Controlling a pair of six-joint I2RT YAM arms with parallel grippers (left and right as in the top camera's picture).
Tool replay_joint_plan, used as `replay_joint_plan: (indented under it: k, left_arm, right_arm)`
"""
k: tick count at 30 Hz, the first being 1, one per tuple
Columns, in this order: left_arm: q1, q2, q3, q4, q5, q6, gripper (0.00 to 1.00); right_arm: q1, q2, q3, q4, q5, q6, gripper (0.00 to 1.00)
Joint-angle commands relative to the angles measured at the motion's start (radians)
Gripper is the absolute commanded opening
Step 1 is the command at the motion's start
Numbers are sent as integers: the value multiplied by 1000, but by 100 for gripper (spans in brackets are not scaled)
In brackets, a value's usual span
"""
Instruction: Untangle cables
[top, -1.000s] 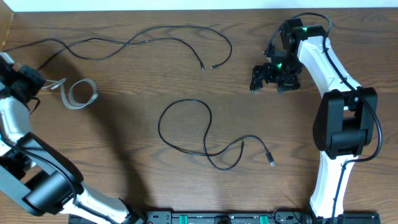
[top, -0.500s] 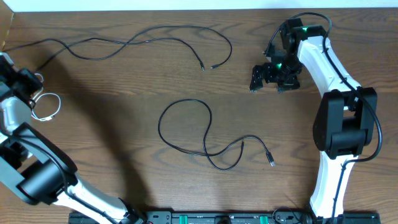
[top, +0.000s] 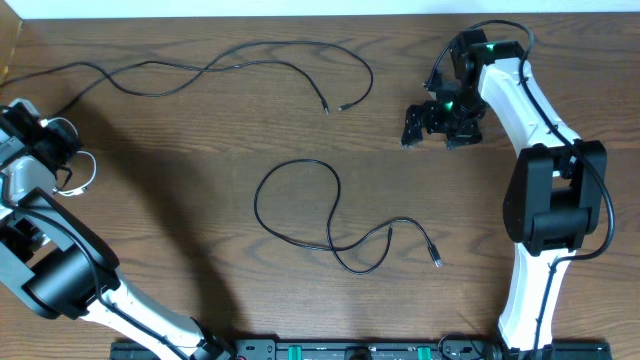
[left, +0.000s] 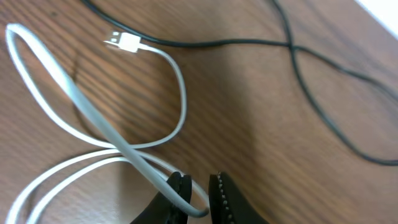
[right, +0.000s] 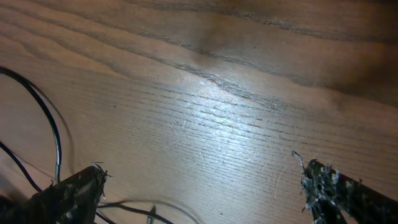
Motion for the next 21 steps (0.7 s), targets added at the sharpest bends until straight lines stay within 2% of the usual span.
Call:
replay_joint_plan:
  k: [1,6,9,12,14,15,17,21]
  left_arm:
    - [5,-14,13,7,78,-81,8]
    - [2,-15,13,-77,72,-66,7]
    - [0,-15,13,-145,21,-62,8]
    - [1,-19,13,-151,31,-241,8]
    - [0,-29,13,-144,89,-412,7]
    - [0,-37,13,-135,140,-455,8]
    - [0,-59,13,-132,211,-475,7]
    - [-13,-105,13,-138,205,-476,7]
  right_arm:
    - [10,-7,-5,-3,-2,6,99]
    - [10,-7,-5,0,-2,6,99]
    - [10,-7,-5,9,-2,7,99]
    - [10,-7,-5,11,-2,7,99]
    - [10,-7,-5,11,-2,7,99]
    - [10,-7,-5,11,-2,7,99]
    - [10,-7,-5,13,-2,7,99]
    - [10,-7,-5,20,-2,6,99]
